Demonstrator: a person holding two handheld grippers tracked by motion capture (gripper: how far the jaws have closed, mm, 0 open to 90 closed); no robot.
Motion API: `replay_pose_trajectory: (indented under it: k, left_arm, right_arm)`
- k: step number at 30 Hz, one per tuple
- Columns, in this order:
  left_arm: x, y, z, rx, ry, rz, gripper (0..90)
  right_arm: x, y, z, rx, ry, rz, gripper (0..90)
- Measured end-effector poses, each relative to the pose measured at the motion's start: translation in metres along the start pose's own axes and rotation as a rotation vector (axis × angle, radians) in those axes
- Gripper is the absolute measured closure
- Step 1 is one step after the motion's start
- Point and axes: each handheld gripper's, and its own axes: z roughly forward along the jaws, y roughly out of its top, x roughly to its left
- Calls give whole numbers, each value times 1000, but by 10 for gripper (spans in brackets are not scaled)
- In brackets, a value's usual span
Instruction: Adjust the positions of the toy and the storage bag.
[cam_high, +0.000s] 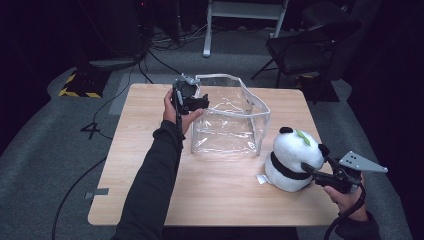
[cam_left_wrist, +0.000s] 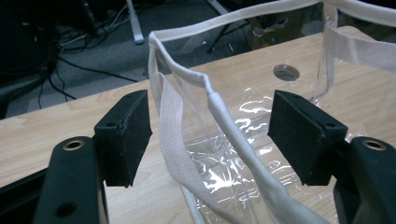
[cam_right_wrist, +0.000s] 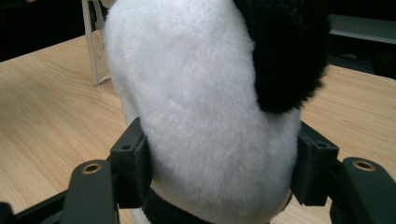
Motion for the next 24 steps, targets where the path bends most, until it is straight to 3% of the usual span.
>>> replay_pose_trajectory:
  k: [1,3,4,6,8,9,12,13,15,19,24]
  left_arm:
    - [1,0,1,2,-14,-6,373]
    - [0,1,2,6,-32,-10,391]
    - [1,1,2,11,-41,-5,460]
    - [2,2,4,24,-67,-23,469]
    - [2,4,5,42,-87,-29,544]
    - [1,4,4,52,-91,-14,549]
    - [-1,6,3,72,-98,24,705]
    - [-2,6,2,74,-105,35,705]
    - [-3,6,1,79,-124,58,826]
    - [-4,5,0,75,-180,47,847]
    - [-4,-1,-7,71,-232,62,850]
  right_arm:
    - [-1,-1,1,-3,2,5,348]
    - [-1,-1,1,-4,4,6,347]
    - [0,-1,1,-3,2,6,345]
    - [0,-1,1,-3,2,7,343]
    - [1,0,1,-2,2,5,342]
    - [1,0,1,-2,1,4,341]
    - [2,0,1,0,-9,7,344]
    - [2,0,1,0,-9,7,344]
    - [1,0,0,-3,-15,16,351]
    - [0,-1,0,-5,-14,23,352]
    - [-1,-1,-1,-6,-11,23,351]
